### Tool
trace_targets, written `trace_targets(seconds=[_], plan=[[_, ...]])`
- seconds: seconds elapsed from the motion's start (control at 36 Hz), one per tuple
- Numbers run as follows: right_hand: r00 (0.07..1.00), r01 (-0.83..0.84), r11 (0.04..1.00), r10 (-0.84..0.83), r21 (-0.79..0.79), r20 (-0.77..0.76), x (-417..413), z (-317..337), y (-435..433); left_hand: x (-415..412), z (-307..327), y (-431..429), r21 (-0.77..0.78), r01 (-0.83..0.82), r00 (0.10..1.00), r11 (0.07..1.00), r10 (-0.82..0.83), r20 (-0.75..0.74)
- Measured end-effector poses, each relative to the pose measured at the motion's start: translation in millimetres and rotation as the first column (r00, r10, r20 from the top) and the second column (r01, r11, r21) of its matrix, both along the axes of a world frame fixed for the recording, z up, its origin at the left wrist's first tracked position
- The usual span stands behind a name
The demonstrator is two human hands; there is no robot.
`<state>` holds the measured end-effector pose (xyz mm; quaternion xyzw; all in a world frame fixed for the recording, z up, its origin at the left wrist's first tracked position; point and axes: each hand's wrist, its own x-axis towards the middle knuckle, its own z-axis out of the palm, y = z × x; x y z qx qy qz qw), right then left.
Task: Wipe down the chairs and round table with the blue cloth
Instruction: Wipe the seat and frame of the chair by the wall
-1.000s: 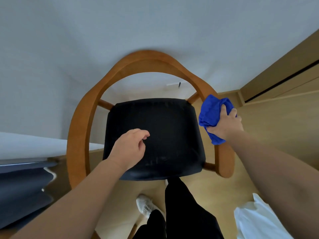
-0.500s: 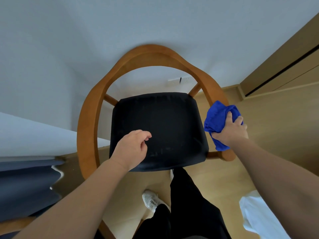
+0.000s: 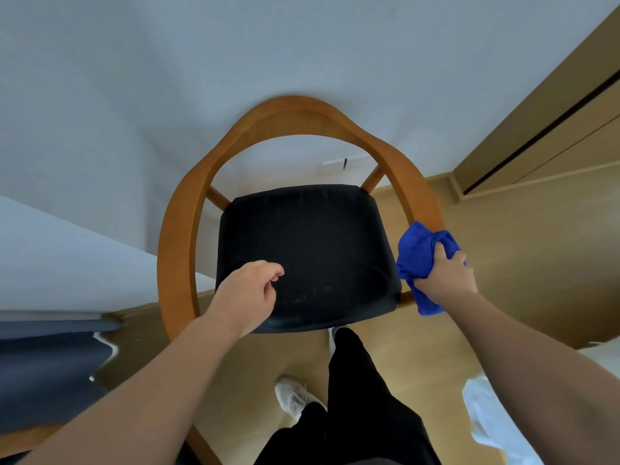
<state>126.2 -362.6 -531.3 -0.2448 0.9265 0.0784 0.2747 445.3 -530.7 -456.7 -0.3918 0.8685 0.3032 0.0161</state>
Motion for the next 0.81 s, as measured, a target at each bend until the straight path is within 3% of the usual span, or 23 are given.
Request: trace_targets(seconds=[0.19,0.44,0.64,0.81], plan=[[0.996,0.078,0.991,-0.072,-0.107,0.057,4,15,-19,22,8,-23,-0.050,-0.052,0.998,0.997,0.054,0.031],[0.977,0.143,0.873,-0.050,-0.466,0.207,30,17,-120,40,9,-76,-0.105,-0.157,0.972,0.982,0.172,0.158],[0.970,0.187,0.853,-0.080,-0.488,0.231,25,-4,-204,44,-10,-116,-0.099,-0.194,0.945,0.976,0.213,0.250],[0.925,0.332,0.838,-0.200,-0.433,0.323,10,-17,-258,43,-42,-155,-0.074,-0.144,0.924,0.987,0.161,0.347]])
